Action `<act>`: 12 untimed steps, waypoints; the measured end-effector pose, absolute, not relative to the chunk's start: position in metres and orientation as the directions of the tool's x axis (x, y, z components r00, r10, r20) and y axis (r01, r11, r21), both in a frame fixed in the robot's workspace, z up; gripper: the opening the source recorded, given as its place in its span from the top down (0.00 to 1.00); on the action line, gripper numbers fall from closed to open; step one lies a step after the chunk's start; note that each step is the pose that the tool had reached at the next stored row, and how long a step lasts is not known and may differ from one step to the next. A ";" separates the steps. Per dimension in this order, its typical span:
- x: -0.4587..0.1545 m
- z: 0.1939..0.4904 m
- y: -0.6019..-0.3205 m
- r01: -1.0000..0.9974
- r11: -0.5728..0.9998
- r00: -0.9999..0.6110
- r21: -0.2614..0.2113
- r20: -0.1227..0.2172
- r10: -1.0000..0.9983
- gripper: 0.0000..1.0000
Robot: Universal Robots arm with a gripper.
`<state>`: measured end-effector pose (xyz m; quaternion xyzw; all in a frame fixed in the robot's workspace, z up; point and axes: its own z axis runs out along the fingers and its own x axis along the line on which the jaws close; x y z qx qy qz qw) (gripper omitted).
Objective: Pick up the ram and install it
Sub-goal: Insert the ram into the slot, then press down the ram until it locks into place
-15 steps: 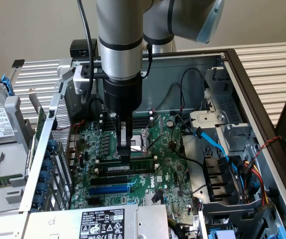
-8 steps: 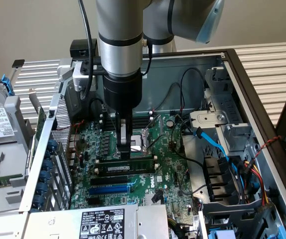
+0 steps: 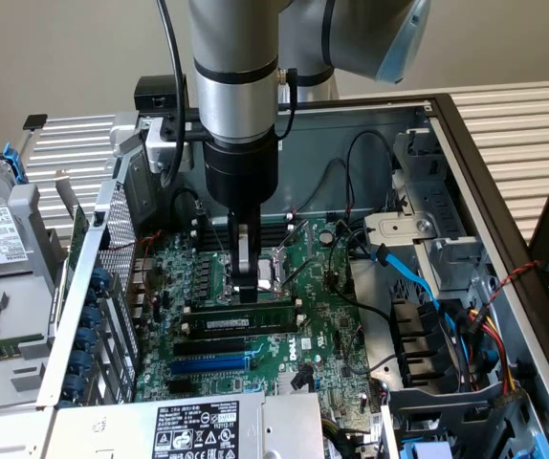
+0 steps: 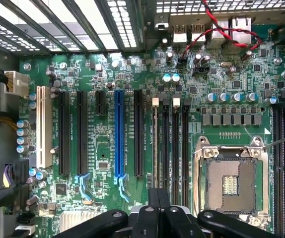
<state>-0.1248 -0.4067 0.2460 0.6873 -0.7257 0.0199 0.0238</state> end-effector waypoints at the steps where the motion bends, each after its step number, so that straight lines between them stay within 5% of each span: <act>1: -0.125 0.246 -0.407 -0.999 0.054 -0.054 -0.001 0.065 -0.996 0.90; 12: -0.125 0.246 -0.407 -0.999 0.054 -0.054 -0.001 0.066 -0.996 0.90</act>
